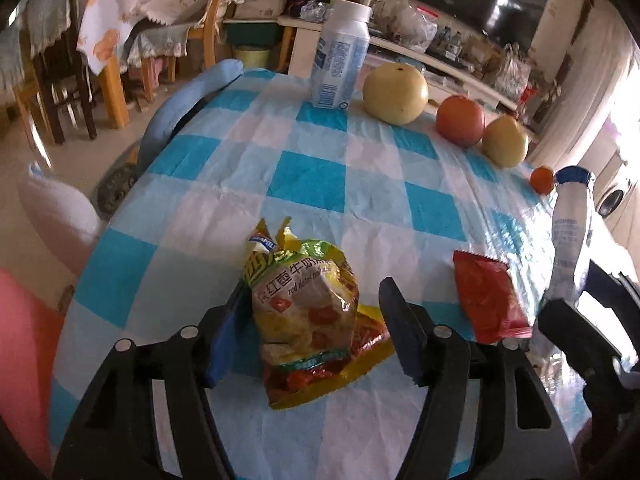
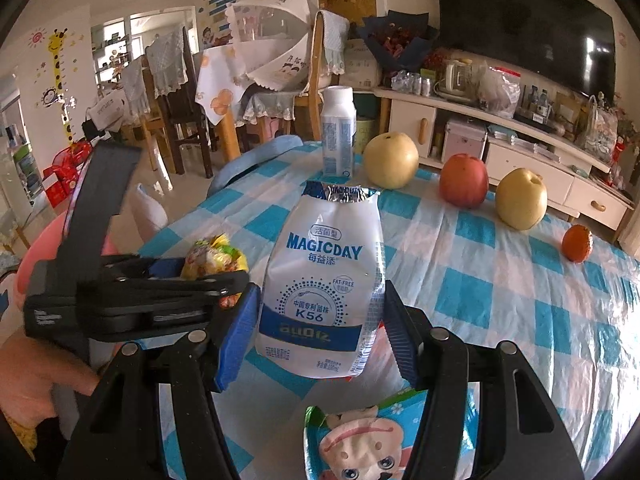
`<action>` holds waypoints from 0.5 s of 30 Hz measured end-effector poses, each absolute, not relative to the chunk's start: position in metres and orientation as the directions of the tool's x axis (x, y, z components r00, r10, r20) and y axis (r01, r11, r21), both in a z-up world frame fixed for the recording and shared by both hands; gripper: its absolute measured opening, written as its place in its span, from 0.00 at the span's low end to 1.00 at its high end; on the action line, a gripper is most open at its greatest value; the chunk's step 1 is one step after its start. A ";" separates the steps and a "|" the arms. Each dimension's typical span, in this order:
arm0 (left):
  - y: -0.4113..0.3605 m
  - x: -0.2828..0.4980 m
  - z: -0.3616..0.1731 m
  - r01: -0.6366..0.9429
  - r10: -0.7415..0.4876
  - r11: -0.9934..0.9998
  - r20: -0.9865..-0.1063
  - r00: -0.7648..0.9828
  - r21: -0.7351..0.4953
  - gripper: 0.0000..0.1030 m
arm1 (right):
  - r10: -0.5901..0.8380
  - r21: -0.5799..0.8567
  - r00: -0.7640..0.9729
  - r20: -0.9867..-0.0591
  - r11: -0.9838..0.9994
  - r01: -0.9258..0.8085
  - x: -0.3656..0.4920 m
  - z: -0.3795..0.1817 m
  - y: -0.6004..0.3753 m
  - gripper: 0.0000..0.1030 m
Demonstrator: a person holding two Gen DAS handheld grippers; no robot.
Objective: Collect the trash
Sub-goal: 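Lift the yellow chip bag with the left gripper while the right lifts the MAGICDAY pouch, then carry both items to the pink bucket and open both grippers over it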
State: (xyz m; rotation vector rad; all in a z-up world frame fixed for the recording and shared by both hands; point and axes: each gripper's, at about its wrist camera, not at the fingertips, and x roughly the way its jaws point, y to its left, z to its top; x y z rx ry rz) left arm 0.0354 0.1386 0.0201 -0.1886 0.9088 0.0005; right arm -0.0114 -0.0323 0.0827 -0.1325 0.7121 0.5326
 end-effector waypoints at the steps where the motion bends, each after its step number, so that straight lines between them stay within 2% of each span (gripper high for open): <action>1: 0.137 0.036 0.020 -0.073 -0.074 0.986 -0.784 0.617 -0.151 0.56 | 0.421 0.063 0.626 -0.657 0.858 -0.510 -0.013 0.082 -0.031 0.59; 3: 0.133 0.036 0.020 -0.049 -0.076 0.990 -0.782 0.618 -0.135 0.49 | 0.424 0.068 0.618 -0.662 0.855 -0.513 -0.016 0.080 -0.029 0.59; 9: 0.133 0.032 0.022 0.000 -0.120 0.988 -0.773 0.623 -0.154 0.43 | 0.434 0.100 0.601 -0.671 0.857 -0.506 -0.022 0.078 -0.028 0.59; 15: 0.155 0.023 0.038 -0.012 -0.162 0.974 -0.733 0.660 -0.226 0.41 | 0.451 0.143 0.588 -0.671 0.858 -0.494 -0.027 0.080 -0.027 0.59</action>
